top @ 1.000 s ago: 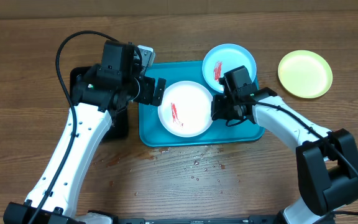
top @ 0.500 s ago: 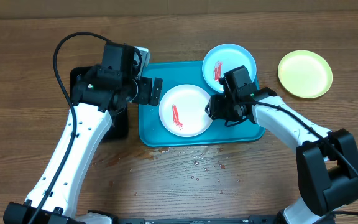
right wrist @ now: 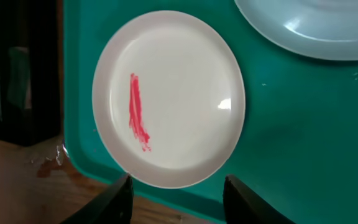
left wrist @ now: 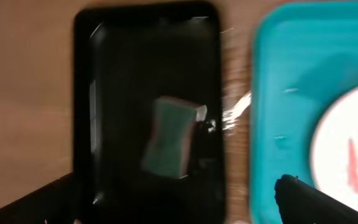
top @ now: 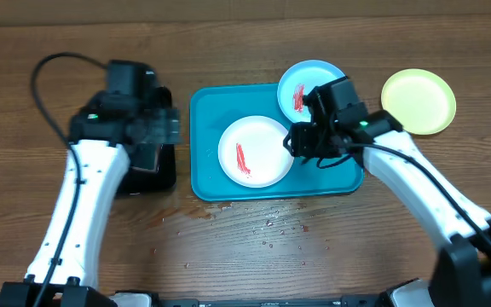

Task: Clean dirty plates on tray and stack at the side
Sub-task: 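Reach the left gripper into the black tray and grasp the green sponge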

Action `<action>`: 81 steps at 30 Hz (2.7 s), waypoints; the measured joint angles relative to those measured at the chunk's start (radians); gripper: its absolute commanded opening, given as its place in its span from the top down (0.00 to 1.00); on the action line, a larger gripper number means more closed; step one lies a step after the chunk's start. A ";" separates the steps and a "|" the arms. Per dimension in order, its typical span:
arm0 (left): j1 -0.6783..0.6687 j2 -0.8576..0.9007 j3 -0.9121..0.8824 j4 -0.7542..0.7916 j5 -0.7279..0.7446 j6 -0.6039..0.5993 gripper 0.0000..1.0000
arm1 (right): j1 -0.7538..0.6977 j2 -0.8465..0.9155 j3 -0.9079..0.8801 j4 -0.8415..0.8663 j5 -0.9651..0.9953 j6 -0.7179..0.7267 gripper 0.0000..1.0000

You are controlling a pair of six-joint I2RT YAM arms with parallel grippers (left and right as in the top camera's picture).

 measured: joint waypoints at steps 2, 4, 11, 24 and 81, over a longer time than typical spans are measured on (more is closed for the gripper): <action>0.061 -0.003 -0.060 0.029 0.009 -0.001 0.03 | 0.000 -0.031 0.002 -0.026 0.013 -0.015 0.52; 0.095 -0.003 -0.128 0.057 0.015 -0.011 0.03 | 0.000 -0.047 0.003 -0.039 0.019 -0.027 0.52; 0.102 -0.003 -0.354 0.232 0.037 -0.064 0.07 | 0.000 -0.049 0.003 -0.049 0.033 -0.046 0.51; 0.102 0.002 -0.434 0.514 0.043 -0.084 0.24 | 0.000 -0.049 0.003 -0.080 0.038 -0.051 0.52; 0.102 0.235 -0.435 0.657 0.108 -0.095 0.96 | 0.000 -0.049 0.003 -0.102 0.041 -0.051 0.00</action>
